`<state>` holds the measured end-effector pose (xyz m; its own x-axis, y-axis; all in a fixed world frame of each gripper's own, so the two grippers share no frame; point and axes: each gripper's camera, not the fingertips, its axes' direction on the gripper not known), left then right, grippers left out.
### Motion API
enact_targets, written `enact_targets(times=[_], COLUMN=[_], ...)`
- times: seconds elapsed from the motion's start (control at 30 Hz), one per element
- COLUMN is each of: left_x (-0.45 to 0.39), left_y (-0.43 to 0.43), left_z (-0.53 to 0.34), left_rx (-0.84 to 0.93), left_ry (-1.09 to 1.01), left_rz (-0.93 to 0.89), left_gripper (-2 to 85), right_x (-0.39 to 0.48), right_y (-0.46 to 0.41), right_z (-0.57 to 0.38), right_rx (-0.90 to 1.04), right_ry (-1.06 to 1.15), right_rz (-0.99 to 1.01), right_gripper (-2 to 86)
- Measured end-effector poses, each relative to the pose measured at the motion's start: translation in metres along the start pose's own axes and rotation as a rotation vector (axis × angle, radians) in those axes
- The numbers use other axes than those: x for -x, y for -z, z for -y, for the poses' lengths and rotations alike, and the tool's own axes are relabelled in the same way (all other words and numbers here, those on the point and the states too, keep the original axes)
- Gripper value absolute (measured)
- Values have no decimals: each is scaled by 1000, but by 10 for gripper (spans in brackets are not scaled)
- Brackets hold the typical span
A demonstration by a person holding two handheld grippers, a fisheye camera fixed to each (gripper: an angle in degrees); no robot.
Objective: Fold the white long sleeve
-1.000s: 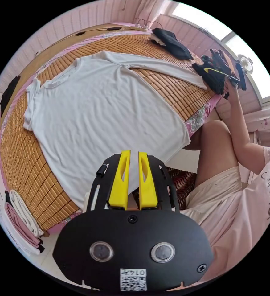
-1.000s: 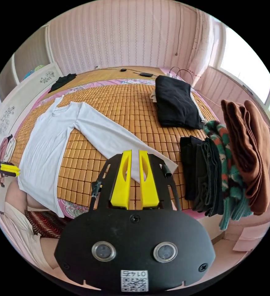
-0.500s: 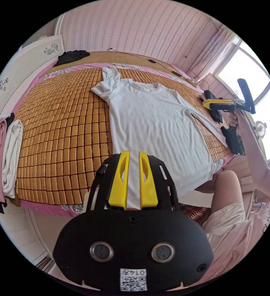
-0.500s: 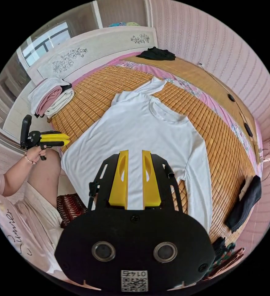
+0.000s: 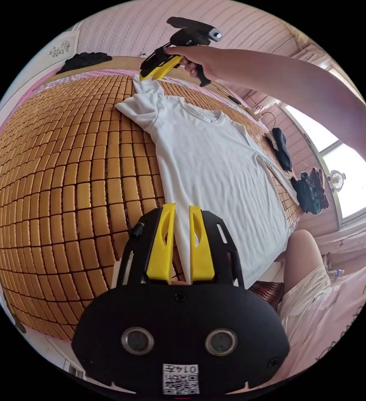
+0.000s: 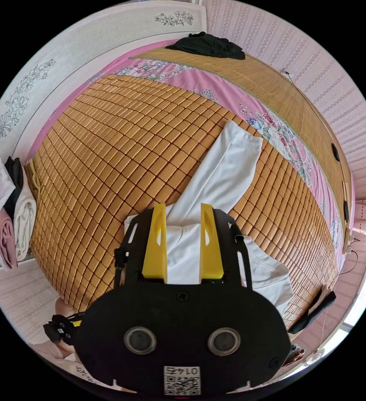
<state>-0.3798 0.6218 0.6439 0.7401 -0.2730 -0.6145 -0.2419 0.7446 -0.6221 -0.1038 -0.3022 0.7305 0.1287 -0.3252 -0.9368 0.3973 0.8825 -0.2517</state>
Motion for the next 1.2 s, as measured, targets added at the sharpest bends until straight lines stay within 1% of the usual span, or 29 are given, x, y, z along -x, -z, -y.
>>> enact_targets(times=[0.03, 0.1, 0.13, 0.17, 0.23, 0.3, 0.33, 0.37, 0.4, 0.47, 0.53, 0.57, 0.6, 0.63, 0.7, 0.8, 0.87, 0.9, 0.97, 1.03, 1.07, 1.1, 1.13, 1.17, 1.2], left_x=[6, 13, 15, 17, 19, 24, 29, 34, 37, 47, 52, 54, 55, 56, 58, 63, 65, 66, 71, 73, 73, 72, 71, 70, 70], left_y=[6, 14, 19, 26, 35, 45, 51, 59, 63, 85, 106, 122, 131, 149, 176, 215, 233, 235, 235, 232, 230, 229, 227, 226, 225], left_z=[2, 0, -3, -6, -7, -9, -11, -14, -16, -24, -32, -38, -42, -49, -62, -81, -92, -95, -100, -98, -93, -89, -81, -71, -67], left_rx=[25, 30, 22, 13, 21, 21, 5, -26, -43, -106, -164, -206, -227, -266, -318, -355, -305, -283, -170, -97, -47, -30, -23, -26, -18], left_ry=[-2, 4, 1, -6, -15, -6, 24, 44, 53, 92, 107, 111, 111, 114, 126, 165, 164, 162, 145, 114, 91, 81, 55, 32, 25], left_rz=[-26, -49, -46, -45, -48, -67, -112, -171, -193, -237, -239, -228, -221, -201, -148, -22, 143, 188, 328, 380, 393, 400, 422, 460, 489], left_gripper=[53, 45, 38, 34, 35, 43, 52, 56, 58, 60, 59, 59, 59, 59, 58, 59, 60, 62, 69, 78, 83, 85, 86, 87, 85], right_x=[0, 1, 1, 1, 8, 21, 36, 55, 65, 108, 130, 137, 139, 139, 135, 135, 148, 152, 169, 181, 187, 189, 193, 195, 196], right_y=[-14, -33, -32, -31, -27, -10, 9, 30, 42, 84, 105, 114, 116, 114, 101, 64, 33, 25, -5, -24, -35, -38, -36, -34, -34], right_z=[15, 30, 36, 41, 50, 56, 56, 53, 51, 32, 16, 8, 7, 8, 15, 26, 25, 25, 28, 31, 34, 34, 35, 35, 35], right_rx=[30, 61, 10, -10, -17, -84, -162, -225, -248, -259, -255, -273, -280, -283, -258, -144, -97, -80, -22, 13, 41, 50, 28, 13, 9], right_ry=[-22, -42, -61, -90, -42, 44, 147, 300, 385, 751, 910, 953, 947, 896, 803, 660, 635, 635, 627, 635, 631, 632, 640, 634, 628], right_rz=[0, 23, 47, 29, 62, 110, 150, 216, 261, 427, 469, 486, 484, 456, 437, 394, 283, 244, 90, -26, -96, -105, -56, -54, -76], right_gripper=[125, 111, 68, 39, 23, 17, 15, 15, 15, 18, 26, 35, 48, 74, 87, 94, 103, 107, 123, 125, 110, 97, 63, 22, 15])
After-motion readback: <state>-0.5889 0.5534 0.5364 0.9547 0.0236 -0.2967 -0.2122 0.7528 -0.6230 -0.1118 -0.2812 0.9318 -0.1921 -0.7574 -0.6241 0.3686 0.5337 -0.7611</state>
